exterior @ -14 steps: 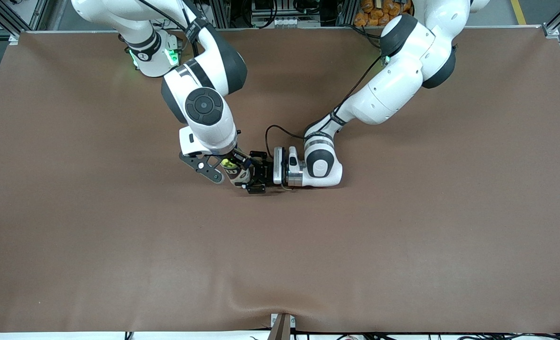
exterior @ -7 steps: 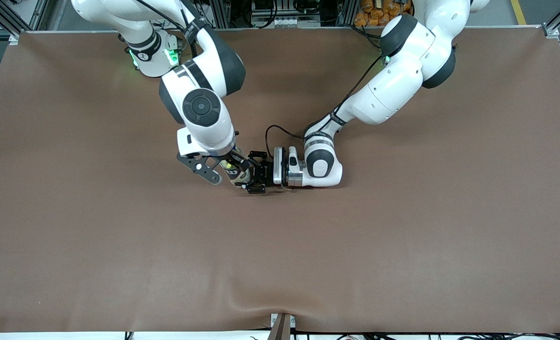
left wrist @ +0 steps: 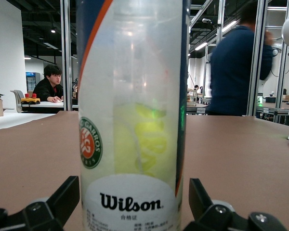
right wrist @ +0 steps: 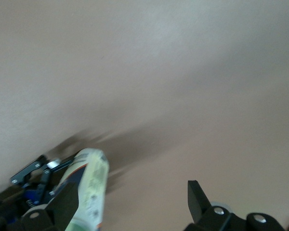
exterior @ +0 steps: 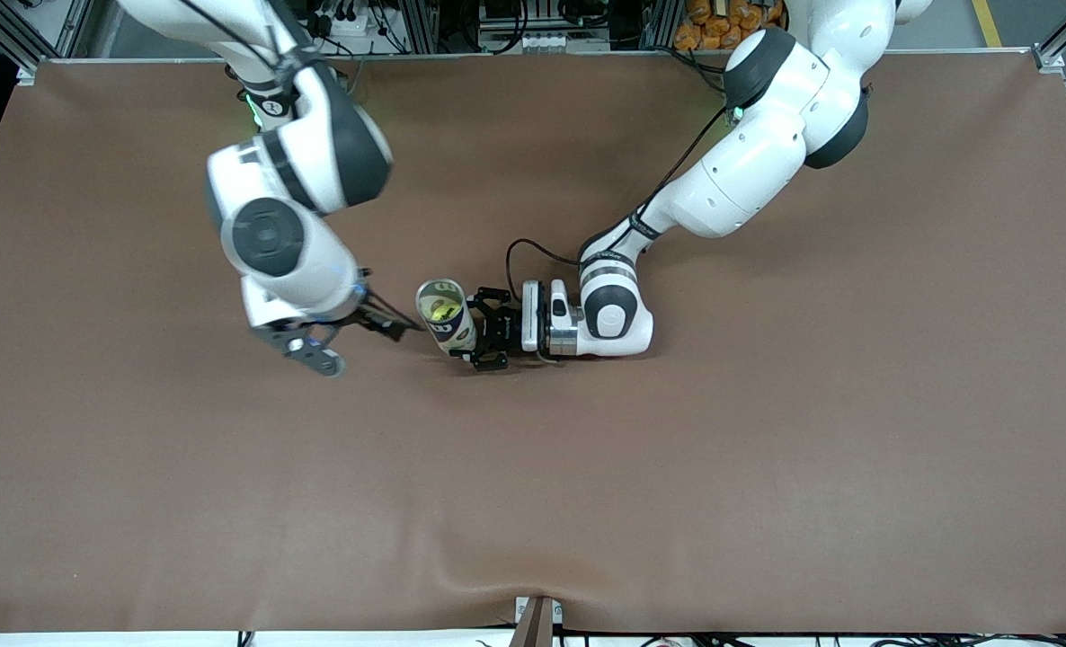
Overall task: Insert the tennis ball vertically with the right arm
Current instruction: 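Stand the can upright with the left gripper while the right gripper withdraws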
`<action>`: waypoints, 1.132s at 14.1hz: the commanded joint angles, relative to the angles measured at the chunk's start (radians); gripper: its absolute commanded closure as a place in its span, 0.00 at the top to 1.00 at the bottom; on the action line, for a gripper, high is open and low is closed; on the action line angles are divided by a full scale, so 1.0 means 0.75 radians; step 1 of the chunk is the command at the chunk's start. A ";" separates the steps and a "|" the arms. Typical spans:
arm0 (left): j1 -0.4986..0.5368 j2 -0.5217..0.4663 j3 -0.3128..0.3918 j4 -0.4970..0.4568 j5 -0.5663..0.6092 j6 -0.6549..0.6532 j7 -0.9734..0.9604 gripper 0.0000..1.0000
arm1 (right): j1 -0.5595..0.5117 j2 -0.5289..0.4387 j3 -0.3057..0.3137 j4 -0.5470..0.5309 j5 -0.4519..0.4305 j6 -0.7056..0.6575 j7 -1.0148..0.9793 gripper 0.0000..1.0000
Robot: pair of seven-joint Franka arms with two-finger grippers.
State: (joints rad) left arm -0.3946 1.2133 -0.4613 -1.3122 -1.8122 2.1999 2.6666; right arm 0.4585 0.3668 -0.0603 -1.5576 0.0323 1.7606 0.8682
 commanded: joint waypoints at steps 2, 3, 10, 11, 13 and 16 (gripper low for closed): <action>0.017 -0.006 0.010 -0.020 -0.030 -0.025 0.046 1.00 | -0.165 -0.068 0.023 -0.026 0.022 -0.065 -0.284 1.00; 0.023 -0.010 0.010 -0.032 -0.030 -0.025 0.040 1.00 | -0.200 -0.080 0.023 -0.030 0.022 -0.093 -0.375 1.00; 0.127 -0.173 0.008 -0.267 -0.011 -0.031 0.028 1.00 | -0.433 -0.280 0.019 -0.240 0.024 -0.122 -0.877 1.00; 0.148 -0.200 0.008 -0.301 -0.011 -0.033 0.028 1.00 | -0.472 -0.307 0.019 -0.265 0.024 -0.124 -0.944 1.00; 0.193 -0.249 0.008 -0.369 0.043 -0.033 0.026 1.00 | -0.527 -0.374 0.019 -0.310 0.030 -0.124 -1.026 1.00; 0.266 -0.355 -0.005 -0.516 0.087 -0.033 0.018 1.00 | -0.570 -0.450 0.027 -0.310 0.031 -0.169 -1.096 1.00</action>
State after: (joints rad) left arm -0.2403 1.0420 -0.4571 -1.5716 -1.7672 2.1883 2.6666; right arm 0.0602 0.1050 -0.0624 -1.7443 0.0385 1.6434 0.0833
